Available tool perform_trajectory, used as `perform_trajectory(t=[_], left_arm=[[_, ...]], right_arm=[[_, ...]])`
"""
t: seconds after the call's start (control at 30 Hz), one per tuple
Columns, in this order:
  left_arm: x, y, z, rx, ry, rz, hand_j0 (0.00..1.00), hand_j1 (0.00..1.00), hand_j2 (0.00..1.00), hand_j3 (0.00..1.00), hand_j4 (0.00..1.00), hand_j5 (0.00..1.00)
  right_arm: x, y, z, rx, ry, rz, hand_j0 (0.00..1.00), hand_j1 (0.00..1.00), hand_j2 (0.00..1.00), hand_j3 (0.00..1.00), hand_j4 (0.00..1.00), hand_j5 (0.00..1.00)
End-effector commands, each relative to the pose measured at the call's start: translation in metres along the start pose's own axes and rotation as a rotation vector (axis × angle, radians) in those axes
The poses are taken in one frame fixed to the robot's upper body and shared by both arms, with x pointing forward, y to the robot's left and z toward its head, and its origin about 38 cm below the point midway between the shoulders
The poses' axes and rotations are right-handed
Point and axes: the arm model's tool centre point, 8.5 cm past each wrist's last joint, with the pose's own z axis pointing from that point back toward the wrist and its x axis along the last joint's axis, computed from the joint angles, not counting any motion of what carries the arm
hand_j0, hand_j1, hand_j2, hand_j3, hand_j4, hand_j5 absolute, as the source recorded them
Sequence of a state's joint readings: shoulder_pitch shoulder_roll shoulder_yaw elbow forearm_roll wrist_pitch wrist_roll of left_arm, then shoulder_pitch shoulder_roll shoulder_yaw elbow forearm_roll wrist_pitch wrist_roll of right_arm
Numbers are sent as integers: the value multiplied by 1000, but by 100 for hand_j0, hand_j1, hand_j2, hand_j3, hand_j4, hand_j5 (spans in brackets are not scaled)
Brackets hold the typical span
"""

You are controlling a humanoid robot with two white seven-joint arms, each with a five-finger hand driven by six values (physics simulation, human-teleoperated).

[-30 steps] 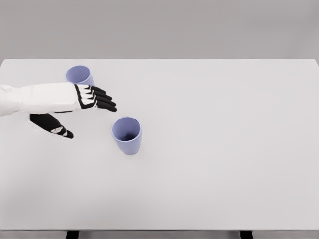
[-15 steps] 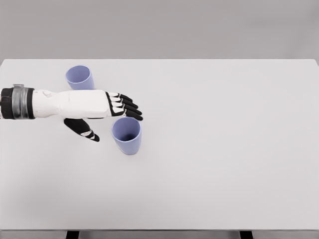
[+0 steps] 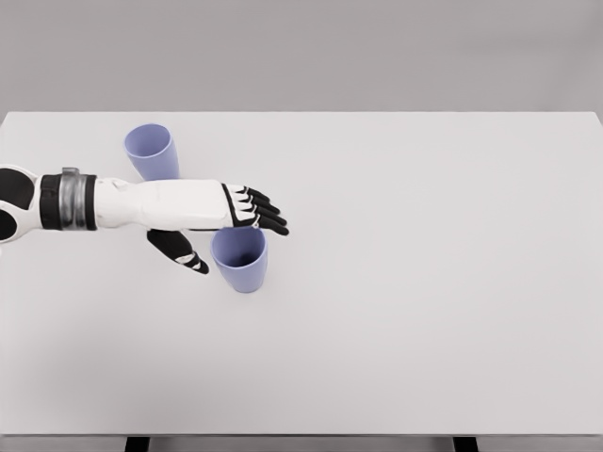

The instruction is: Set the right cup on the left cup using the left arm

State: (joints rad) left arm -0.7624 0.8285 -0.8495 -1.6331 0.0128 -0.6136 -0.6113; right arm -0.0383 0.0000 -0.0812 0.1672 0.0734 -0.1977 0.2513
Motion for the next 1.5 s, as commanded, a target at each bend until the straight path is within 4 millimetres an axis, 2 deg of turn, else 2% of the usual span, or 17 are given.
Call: perform_trajectory(t=[0.0, 0.17, 0.53, 0.93, 1.07, 1.27, 1.33, 1.47], left_arm=[[-5, -1, 3, 5, 15, 15, 100, 100, 100, 100, 100, 100], [-22, -4, 13, -15, 89, 7, 100, 100, 100, 100, 100, 100], [-21, -12, -7, -29, 63, -1, 100, 100, 100, 100, 100, 100], [-26, -15, -6, -28, 76, 16, 100, 100, 100, 100, 100, 100], [-37, -20, -1, -29, 108, 42, 100, 100, 100, 100, 100, 100], [-38, -22, -13, -43, 105, 23, 100, 100, 100, 100, 100, 100], [-38, -31, -22, -41, 90, 45, 100, 100, 100, 100, 100, 100], [-38, -34, -22, -44, 91, 51, 100, 100, 100, 100, 100, 100]], right_arm=[[0, 0, 0, 0, 0, 0, 100, 100, 100, 100, 100, 100], [0, 0, 0, 0, 0, 0, 100, 100, 100, 100, 100, 100], [0, 0, 0, 0, 0, 0, 100, 100, 100, 100, 100, 100], [0, 0, 0, 1, 0, 2, 100, 100, 100, 100, 100, 100], [0, 0, 0, 0, 0, 0, 100, 100, 100, 100, 100, 100], [0, 0, 0, 0, 0, 0, 100, 100, 100, 100, 100, 100], [0, 0, 0, 1, 0, 2, 100, 100, 100, 100, 100, 100], [0, 0, 0, 1, 0, 2, 100, 100, 100, 100, 100, 100]])
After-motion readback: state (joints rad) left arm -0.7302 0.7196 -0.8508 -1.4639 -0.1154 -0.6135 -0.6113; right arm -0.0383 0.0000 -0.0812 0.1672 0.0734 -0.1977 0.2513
